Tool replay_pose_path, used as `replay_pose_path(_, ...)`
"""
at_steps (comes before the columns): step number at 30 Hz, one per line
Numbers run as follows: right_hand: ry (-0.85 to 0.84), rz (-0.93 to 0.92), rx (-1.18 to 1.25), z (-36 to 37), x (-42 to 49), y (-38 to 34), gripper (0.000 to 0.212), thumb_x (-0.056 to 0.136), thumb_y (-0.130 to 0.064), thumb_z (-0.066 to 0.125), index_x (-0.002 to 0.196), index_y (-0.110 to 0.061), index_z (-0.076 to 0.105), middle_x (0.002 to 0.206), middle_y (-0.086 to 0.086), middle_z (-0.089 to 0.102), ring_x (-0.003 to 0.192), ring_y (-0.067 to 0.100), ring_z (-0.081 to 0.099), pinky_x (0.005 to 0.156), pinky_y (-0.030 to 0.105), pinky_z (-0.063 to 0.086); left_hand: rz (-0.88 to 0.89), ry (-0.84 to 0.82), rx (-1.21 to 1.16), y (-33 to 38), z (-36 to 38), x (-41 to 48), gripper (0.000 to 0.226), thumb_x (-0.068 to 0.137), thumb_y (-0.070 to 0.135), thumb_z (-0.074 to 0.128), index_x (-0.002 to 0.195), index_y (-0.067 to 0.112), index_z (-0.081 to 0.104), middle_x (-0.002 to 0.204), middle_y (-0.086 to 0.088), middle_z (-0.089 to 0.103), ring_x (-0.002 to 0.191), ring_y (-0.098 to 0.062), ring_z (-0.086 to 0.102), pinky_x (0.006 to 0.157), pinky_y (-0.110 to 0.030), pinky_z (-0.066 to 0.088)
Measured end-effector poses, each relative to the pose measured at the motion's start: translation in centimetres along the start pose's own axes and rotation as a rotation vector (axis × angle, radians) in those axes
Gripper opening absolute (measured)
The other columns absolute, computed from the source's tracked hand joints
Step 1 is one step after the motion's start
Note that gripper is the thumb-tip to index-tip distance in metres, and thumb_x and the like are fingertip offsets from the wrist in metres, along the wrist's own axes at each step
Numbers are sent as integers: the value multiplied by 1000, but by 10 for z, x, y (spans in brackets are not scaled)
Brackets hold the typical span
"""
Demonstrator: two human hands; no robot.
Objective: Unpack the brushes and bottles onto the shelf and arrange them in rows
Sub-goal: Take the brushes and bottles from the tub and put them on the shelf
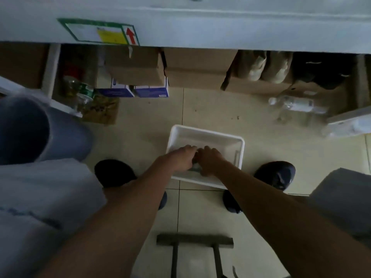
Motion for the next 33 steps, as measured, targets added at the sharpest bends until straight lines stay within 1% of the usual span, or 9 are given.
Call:
replay_pose_path(4, 38, 27, -25, 19, 19, -3, 60, 86, -40, 62, 141, -22, 48, 141, 8, 45, 124, 28, 42, 103, 42, 36, 3, 27, -10, -3, 8, 15, 53, 95, 9, 57, 145, 15, 43, 132, -10, 52, 110, -27, 59, 93, -42, 51)
replay_pose_path(7, 80, 65, 8, 29, 27, -3, 57, 86, -36, 62, 138, -18, 50, 134, 7, 51, 121, 29, 44, 100, 43, 36, -15, 44, 58, -10, 9, 20, 48, 95, 8, 54, 142, 11, 45, 131, -12, 52, 112, -30, 57, 88, -40, 49)
replay_pose_path(11, 65, 82, 75, 30, 30, -1, 56, 81, -30, 66, 133, -18, 51, 125, 5, 56, 118, 27, 48, 97, 40, 37, -47, 86, 159, -12, 15, 21, 43, 95, 9, 54, 137, 10, 48, 129, -12, 55, 110, -31, 58, 79, -36, 43)
replay_pose_path(14, 67, 93, 142, 29, 28, 2, 47, 86, -19, 60, 133, -20, 50, 120, 4, 62, 112, 26, 54, 94, 37, 39, -71, 88, 183, -12, 19, 20, 39, 95, 9, 53, 134, 8, 49, 127, -13, 56, 109, -32, 59, 78, -37, 42)
replay_pose_path(18, 84, 82, 58, 21, 23, 4, 43, 92, -17, 55, 134, -20, 51, 121, 2, 63, 112, 25, 56, 92, 36, 41, -61, 111, 202, -8, 16, 14, 39, 94, 10, 54, 133, 9, 48, 127, -12, 56, 110, -31, 59, 77, -36, 40)
replay_pose_path(22, 117, 84, -1, 2, 11, 2, 41, 93, -18, 54, 134, -23, 54, 122, 0, 63, 114, 24, 54, 95, 35, 39, -58, 110, 139, 0, 5, 2, 39, 94, 9, 54, 133, 8, 46, 127, -13, 53, 113, -31, 56, 88, -41, 48)
replay_pose_path(25, 206, 88, -15, -21, -8, 0, 41, 92, -15, 55, 133, -21, 55, 123, 1, 64, 115, 26, 54, 97, 38, 40, -35, 162, 139, 4, -7, -15, 40, 95, 7, 54, 134, 7, 45, 126, -15, 53, 110, -30, 56, 92, -43, 51)
replay_pose_path(29, 328, 115, -47, -60, -40, -1, 38, 93, -13, 51, 130, -17, 54, 124, 4, 65, 119, 28, 53, 98, 40, 40, -2, 292, 187, 12, -29, -52, 55, 91, 2, 56, 143, 6, 38, 133, -16, 48, 120, -33, 51, 89, -45, 51)
replay_pose_path(33, 435, 166, -77, -107, -78, -4, 36, 90, -10, 54, 125, -17, 55, 118, 4, 67, 114, 26, 55, 92, 37, 42, 6, 421, 242, 27, -59, -99, 71, 86, -2, 59, 151, 10, 31, 142, -11, 44, 129, -30, 45, 98, -44, 48)
Point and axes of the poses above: each hand's wrist, its own x-axis towards the middle knuckle, its own z-axis out of the palm, y = z × x, the point moved 3 cm from there along x, towards the middle knuckle
